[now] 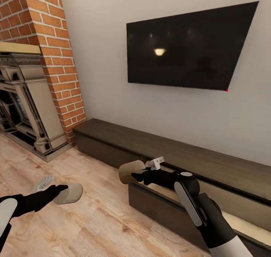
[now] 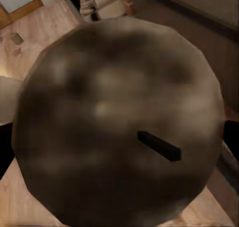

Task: Place each of the two pumpkins and all three candles from the living room inside a cabinet in the living room (use any cabinet), then make sure every cabinet is closed, and position the cauldron so it is next to a table in the living room.

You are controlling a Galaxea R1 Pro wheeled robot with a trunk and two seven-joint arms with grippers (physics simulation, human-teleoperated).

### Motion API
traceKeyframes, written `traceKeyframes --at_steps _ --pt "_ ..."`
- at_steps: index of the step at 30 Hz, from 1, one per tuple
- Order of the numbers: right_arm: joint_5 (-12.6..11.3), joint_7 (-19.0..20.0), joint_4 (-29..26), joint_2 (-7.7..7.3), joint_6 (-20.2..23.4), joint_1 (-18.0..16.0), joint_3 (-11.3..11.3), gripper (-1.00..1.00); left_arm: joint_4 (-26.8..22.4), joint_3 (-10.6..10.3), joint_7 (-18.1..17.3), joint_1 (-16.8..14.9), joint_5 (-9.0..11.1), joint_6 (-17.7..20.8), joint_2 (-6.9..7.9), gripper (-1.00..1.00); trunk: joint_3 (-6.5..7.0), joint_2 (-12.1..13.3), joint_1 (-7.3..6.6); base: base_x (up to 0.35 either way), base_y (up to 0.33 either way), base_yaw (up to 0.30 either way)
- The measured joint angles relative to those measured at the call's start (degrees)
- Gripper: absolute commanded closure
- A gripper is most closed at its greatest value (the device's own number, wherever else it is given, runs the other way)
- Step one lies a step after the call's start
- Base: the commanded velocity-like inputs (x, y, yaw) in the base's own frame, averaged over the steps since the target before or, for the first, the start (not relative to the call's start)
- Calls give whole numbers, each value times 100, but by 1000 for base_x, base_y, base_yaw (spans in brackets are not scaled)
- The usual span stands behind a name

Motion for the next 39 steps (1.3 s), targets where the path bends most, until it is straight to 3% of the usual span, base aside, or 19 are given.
traceKeyframes --at_steps 39 --pt "7 -16 25 8 -8 0 0 100 0 -37 0 0 -3 0 -34 100 -171 0 -1 -111 -288 -251"
